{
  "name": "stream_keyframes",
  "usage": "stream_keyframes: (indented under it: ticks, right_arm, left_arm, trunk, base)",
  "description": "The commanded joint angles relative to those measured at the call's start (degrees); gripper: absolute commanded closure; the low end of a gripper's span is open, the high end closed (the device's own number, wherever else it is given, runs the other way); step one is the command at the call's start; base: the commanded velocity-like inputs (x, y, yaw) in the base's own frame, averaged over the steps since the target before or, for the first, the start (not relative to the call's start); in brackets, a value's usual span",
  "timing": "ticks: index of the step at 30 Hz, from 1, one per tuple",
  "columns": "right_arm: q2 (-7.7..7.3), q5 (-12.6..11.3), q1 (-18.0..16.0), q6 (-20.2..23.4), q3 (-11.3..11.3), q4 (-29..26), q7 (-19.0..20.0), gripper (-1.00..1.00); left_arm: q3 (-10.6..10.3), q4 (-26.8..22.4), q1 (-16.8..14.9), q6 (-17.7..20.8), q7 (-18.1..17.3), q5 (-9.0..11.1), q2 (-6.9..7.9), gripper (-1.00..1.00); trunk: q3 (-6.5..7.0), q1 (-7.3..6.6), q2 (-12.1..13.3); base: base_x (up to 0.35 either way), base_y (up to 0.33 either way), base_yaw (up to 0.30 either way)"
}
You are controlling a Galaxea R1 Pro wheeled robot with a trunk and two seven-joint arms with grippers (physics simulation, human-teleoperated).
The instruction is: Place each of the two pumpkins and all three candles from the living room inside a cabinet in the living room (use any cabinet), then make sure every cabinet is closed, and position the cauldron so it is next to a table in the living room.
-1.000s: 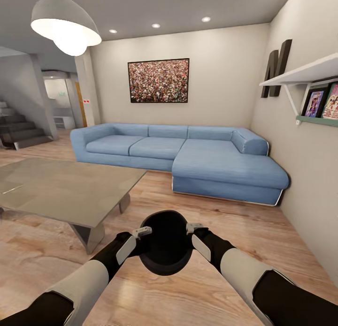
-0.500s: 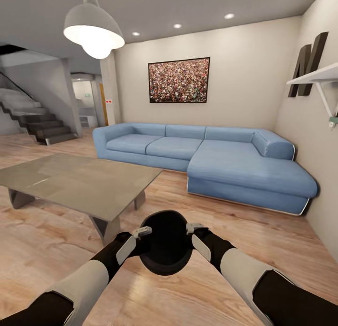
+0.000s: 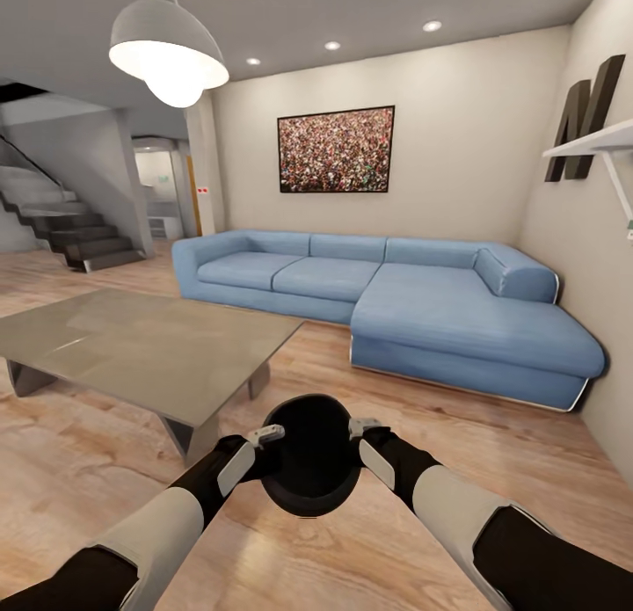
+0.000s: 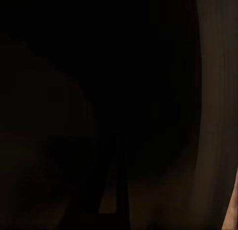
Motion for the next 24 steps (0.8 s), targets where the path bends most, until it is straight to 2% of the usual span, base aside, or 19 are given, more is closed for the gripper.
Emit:
stream_keyframes:
  ticks: [1, 6, 11, 24]
  right_arm:
    - [-0.02, -0.95, -0.07, 0.11, 0.51, -0.48, -0.41, 1.00]
    - [-0.02, -0.95, -0.07, 0.11, 0.53, -0.48, -0.41, 1.00]
    - [-0.02, -0.95, -0.07, 0.11, 0.49, -0.48, -0.41, 1.00]
    - [-0.02, -0.95, -0.07, 0.11, 0.53, -0.48, -0.41, 1.00]
  left_arm:
    - [-0.18, -0.02, -0.04, 0.37, 0.53, -0.99, 0.08, 1.00]
    - [-0.16, -0.02, -0.04, 0.37, 0.53, -1.00, 0.08, 1.00]
    - [-0.15, -0.02, -0.04, 0.37, 0.53, -1.01, 0.08, 1.00]
    - [-0.15, -0.02, -0.04, 0.37, 0.53, -0.99, 0.08, 1.00]
  trunk:
    - [-0.06, 0.01, -0.04]
    - [-0.06, 0.01, -0.04]
    - [-0.06, 0.01, -0.04]
    - [-0.15, 0.01, -0.04]
  base:
    - [0.248, -0.119, 0.000]
    - [0.240, -0.122, 0.000]
    - [0.055, -0.028, 0.022]
    - [0.002, -0.001, 0.249]
